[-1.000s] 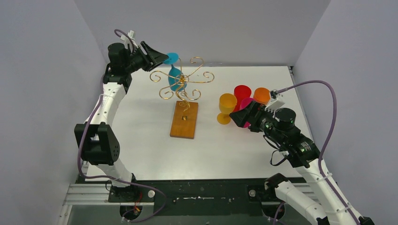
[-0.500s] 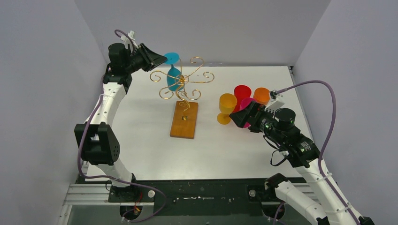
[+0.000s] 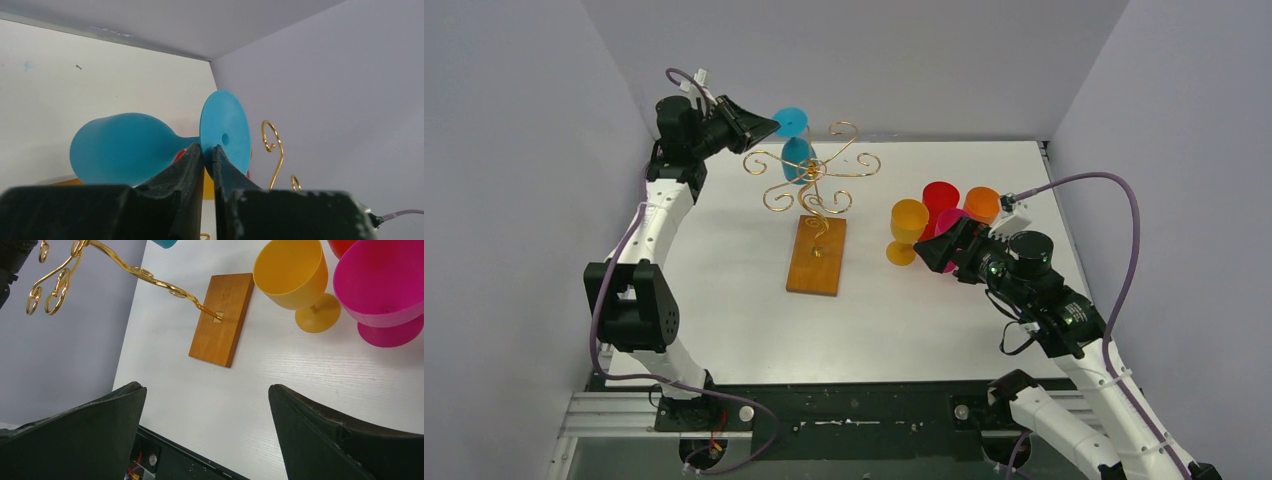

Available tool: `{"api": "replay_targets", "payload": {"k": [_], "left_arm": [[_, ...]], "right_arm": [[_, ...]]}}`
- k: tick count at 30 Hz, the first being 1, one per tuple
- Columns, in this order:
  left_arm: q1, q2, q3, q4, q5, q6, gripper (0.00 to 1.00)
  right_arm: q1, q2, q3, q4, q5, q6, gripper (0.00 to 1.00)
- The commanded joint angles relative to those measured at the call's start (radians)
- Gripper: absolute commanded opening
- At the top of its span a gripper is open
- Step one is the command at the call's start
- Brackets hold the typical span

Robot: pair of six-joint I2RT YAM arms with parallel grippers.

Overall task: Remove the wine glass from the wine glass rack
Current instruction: Pick up the wine glass from the wine rack.

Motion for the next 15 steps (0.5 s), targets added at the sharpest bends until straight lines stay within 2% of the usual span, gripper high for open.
{"api": "replay_targets", "payload": {"k": [1,4,9,15], "left_arm": [[0.001,-0.008,-0.042,0.156,0.027,-0.099,0.06],[0.001,-0.011,-0.062,0.215,0.038,-0.159,0.0],[0.006,-0.029,-0.115,0.347,0.036,-0.289,0.0],[0.009,-0.042,-0.16,0.43,0.024,-0.41,0.0]], "right_arm": [[0.0,-0.013,0.033,0.001,0.017,0.014,1.0],[0.001,-0.015,0.034,-0.001,0.018,0.018,1.0],[0.0,-0.021,0.031,-0.006,0.023,0.026,1.0],[0.0,-0.028,0.029,-0.012,0.027,0.029,1.0]]}}
